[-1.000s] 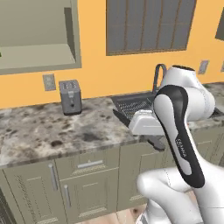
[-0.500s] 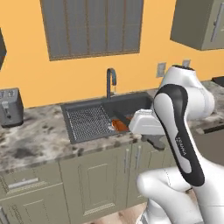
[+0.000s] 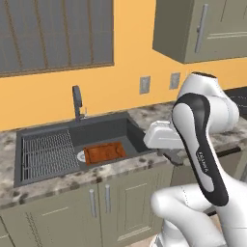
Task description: Move the cutting board and knife to the sink. Then move spray from the cabinet to the counter.
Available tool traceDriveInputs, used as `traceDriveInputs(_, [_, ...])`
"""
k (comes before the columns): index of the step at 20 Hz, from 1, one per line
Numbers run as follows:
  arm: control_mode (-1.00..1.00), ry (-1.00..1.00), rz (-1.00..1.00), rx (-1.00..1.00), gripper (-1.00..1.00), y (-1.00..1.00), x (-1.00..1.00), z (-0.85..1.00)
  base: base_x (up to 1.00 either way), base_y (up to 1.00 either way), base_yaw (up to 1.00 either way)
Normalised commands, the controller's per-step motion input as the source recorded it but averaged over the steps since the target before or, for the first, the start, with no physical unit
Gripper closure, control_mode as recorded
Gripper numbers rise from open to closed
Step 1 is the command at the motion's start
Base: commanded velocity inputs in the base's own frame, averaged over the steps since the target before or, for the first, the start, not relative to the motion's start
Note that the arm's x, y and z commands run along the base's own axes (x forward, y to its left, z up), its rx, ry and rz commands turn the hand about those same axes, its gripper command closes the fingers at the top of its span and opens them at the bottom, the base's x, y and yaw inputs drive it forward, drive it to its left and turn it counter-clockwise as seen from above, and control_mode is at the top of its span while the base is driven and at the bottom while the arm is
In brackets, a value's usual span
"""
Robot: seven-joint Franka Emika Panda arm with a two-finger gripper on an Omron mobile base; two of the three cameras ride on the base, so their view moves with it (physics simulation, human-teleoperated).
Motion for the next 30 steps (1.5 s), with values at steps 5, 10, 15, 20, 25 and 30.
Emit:
traceDriveInputs(5, [1.00,0.00,0.00,0.00,1.00,0.00,0.00,0.00,0.99,-0.13,0.00])
traceDriveInputs(10, [1.00,0.00,0.00,0.00,1.00,0.00,0.00,0.00,0.96,-0.07,0.07])
traceDriveInputs(15, [-1.00,0.03,0.04,0.00,1.00,-0.14,0.35,-0.14,0.27,-0.09,0.03])
traceDriveInputs(20, [-1.00,0.04,0.14,0.00,1.00,-0.22,0.82,-0.39,0.00,0.00,0.00])
traceDriveInputs(25, [-1.00,0.00,0.25,0.00,1.00,-0.04,0.98,-0.51,0.00,0.00,0.00])
traceDriveInputs(30, [-1.00,0.00,0.25,-0.06,1.00,0.06,0.80,-0.58,0.00,0.00,0.00])
